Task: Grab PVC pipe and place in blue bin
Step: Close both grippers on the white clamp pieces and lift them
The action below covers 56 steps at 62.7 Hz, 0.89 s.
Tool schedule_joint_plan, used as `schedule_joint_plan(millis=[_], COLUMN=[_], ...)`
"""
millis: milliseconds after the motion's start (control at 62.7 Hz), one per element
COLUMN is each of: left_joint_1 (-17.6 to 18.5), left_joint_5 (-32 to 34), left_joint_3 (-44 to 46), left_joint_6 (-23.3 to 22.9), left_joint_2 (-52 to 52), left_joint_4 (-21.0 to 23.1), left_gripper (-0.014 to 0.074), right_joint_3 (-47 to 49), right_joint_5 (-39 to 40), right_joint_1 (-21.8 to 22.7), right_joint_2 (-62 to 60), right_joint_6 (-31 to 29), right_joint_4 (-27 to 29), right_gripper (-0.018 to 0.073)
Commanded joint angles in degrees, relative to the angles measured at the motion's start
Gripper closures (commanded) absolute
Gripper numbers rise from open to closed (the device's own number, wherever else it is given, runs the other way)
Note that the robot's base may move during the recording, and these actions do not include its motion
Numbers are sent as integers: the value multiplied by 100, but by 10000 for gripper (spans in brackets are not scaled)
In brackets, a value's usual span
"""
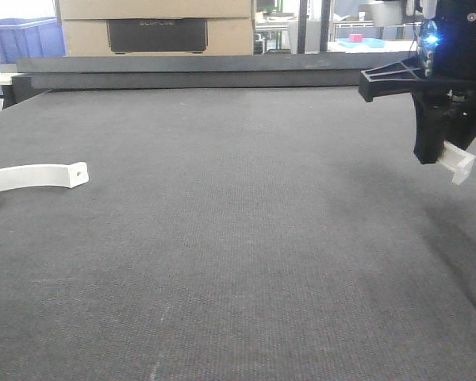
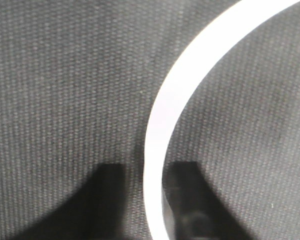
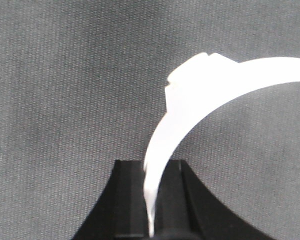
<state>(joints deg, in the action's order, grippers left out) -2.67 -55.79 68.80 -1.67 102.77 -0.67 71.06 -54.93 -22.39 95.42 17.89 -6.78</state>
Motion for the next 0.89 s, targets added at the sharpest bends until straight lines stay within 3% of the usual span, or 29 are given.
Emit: schedule_joint_plan(millis=[0,32,526,717,877], left_joint_1=[-5,-5,-5,-5,5], left_joint_5=[-26,-26,-105,251,731], left_joint_3=[-1,-1,7,7,-4], left_joint_6=[-49,-49,-49,-49,-49], left_joint_2=[47,47,-711,-1445,-2090], left_joint_4=[67,67,182,204,370], left_gripper=[669,711,707,707,707], right_joint_3=[22,22,22,22,22], right_joint_5=[1,1,-33,55,292], right_joint_1=[-1,-1,-1,-1,-1], right_joint_2=[-56,-56,-96,-339,-774], right_joint_6=[3,3,3,3,18], right_joint_4=[-89,-89,-89,-125,-523], right_gripper=[718,718,718,718,718])
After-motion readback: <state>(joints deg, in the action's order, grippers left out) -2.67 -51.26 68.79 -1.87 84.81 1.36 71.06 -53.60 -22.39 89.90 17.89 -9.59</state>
